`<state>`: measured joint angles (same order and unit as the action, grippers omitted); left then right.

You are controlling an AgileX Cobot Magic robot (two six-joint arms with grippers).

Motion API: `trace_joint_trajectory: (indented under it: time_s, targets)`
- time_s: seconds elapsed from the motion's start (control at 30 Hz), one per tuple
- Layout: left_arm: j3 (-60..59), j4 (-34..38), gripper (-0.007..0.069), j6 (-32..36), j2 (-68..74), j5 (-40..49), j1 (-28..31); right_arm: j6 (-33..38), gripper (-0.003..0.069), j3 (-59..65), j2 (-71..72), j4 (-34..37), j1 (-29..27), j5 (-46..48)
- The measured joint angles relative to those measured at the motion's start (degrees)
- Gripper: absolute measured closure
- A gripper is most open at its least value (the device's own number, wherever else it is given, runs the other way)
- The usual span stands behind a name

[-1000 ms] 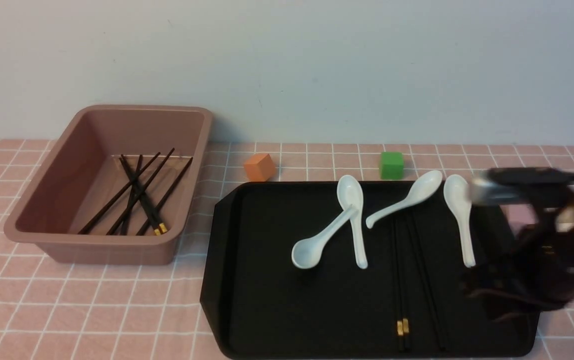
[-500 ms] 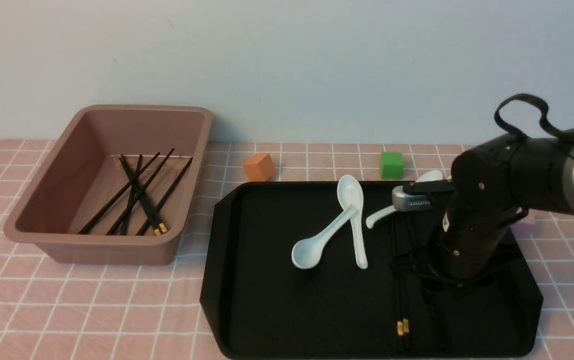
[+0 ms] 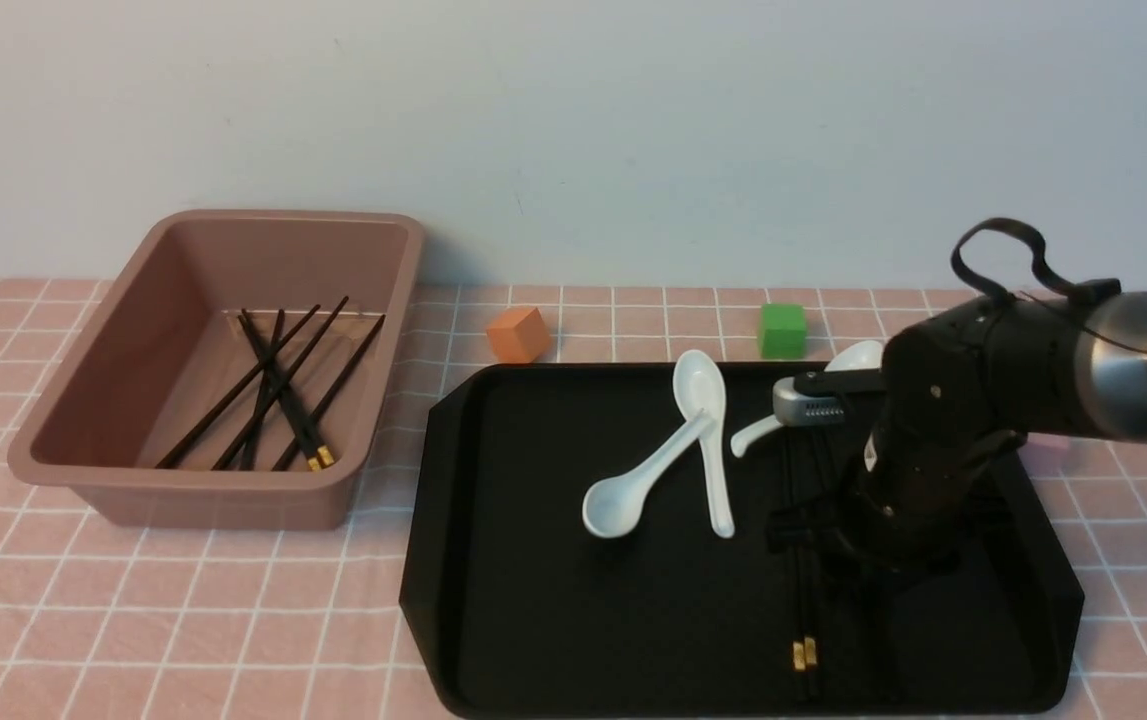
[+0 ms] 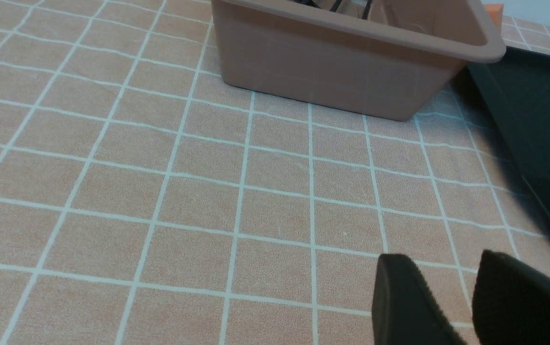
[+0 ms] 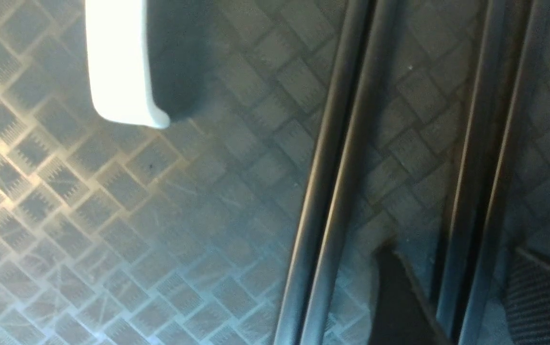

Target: On pink tablecloth take chopsticks from black tray and put them in box.

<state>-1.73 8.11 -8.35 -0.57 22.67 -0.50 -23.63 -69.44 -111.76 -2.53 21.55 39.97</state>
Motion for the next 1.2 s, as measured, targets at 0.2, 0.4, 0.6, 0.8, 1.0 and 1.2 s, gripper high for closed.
trace_joint_trajectory:
  time_s: [0.2,0.4,0.6,0.8,1.0,1.2]
  targets:
    - [0.0,0.0,0.0386,0.0,0.0,0.0,0.0,0.0,0.0385,-0.3,-0.3,-0.1,0.0,0.4]
    - [0.0,0.0,0.0386,0.0,0.0,0.0,0.0,0.0,0.0545,-0.5,-0.3,-0.5,0.0,1.0]
    - [0.0,0.0,0.0386,0.0,0.0,0.0,0.0,0.0,0.0555,-0.4,0.4,-0.7,0.0,1.5]
    - [0.0,0.0,0.0386,0.0,0.0,0.0,0.0,0.0,0.0555,0.4,5.3,-1.2,-0.2,7.3]
    - [0.0,0.0,0.0386,0.0,0.0,0.0,0.0,0.8,0.0555,0.5,14.0,-3.3,-0.2,15.0]
    - [0.0,0.0,0.0386,0.0,0.0,0.0,0.0,2.5,0.0555,0.6,20.5,-2.3,-0.2,18.5]
